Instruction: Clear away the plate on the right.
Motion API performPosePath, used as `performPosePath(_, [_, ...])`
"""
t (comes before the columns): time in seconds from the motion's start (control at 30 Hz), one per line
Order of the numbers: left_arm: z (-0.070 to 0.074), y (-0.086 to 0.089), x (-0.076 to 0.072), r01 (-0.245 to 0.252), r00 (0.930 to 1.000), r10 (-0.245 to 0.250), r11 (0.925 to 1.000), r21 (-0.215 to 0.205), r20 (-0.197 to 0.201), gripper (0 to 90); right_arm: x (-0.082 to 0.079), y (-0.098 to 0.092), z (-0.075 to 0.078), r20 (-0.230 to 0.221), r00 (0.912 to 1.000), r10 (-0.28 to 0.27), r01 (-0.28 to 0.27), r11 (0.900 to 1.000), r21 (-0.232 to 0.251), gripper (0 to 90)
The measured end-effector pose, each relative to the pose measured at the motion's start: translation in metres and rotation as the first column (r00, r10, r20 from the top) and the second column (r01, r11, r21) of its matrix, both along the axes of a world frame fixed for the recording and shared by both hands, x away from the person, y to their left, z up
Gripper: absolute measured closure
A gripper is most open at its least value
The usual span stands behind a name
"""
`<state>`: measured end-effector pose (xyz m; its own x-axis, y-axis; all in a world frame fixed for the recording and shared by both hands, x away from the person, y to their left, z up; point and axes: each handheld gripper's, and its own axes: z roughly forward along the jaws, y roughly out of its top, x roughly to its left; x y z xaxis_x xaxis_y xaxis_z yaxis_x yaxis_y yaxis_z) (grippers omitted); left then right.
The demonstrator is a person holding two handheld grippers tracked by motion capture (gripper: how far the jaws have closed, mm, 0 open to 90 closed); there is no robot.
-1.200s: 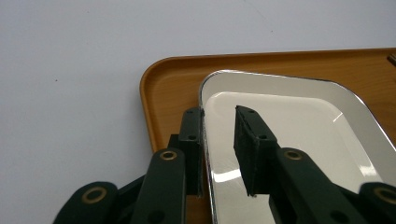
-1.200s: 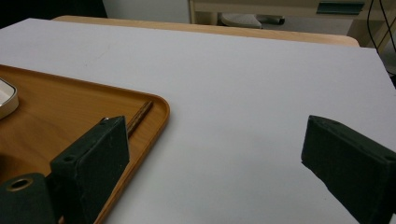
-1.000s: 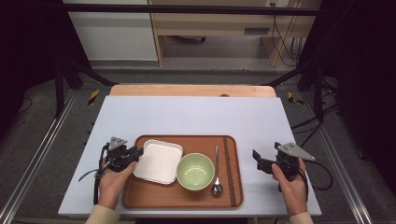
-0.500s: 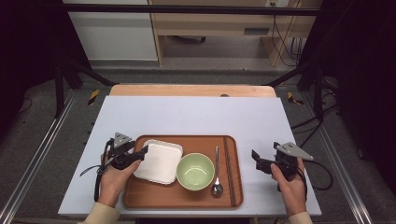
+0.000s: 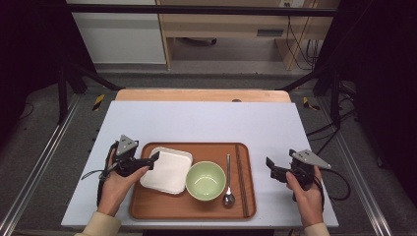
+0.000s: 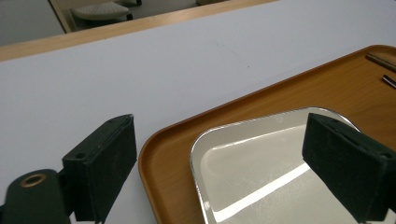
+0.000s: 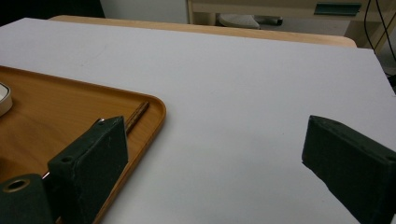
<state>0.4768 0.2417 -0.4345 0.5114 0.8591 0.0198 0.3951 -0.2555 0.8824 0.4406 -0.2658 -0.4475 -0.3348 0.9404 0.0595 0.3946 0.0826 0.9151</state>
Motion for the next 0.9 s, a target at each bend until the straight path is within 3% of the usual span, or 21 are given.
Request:
performPosePath(0.2, [0.005, 0.000, -0.006, 0.052, 0.9965, -0.051, 0.9986, -0.011, 0.066, 4.3, -0.001, 0.001, 0.000, 0.015, 0.9999, 0.002, -0.002, 1.000, -0.013, 7.4])
performPosePath(0.4, [0.010, 0.001, -0.014, 0.076, 0.9884, -0.070, 0.9964, -0.038, 0.135, 4.3, -0.003, -0.002, 0.005, 0.026, 0.9997, -0.001, 0.001, 1.000, -0.018, 7.4])
performPosePath(0.63, [0.011, 0.007, -0.017, 0.086, 0.9822, -0.077, 0.9952, -0.047, 0.171, 4.1, -0.004, -0.003, 0.006, 0.031, 0.9995, -0.012, 0.013, 1.000, -0.015, 7.4])
performPosePath(0.9, [0.005, 0.026, -0.019, 0.086, 0.9769, -0.067, 0.9927, -0.085, 0.203, 4.1, -0.004, -0.002, 0.006, 0.022, 0.9997, -0.007, 0.008, 1.000, -0.010, 7.3])
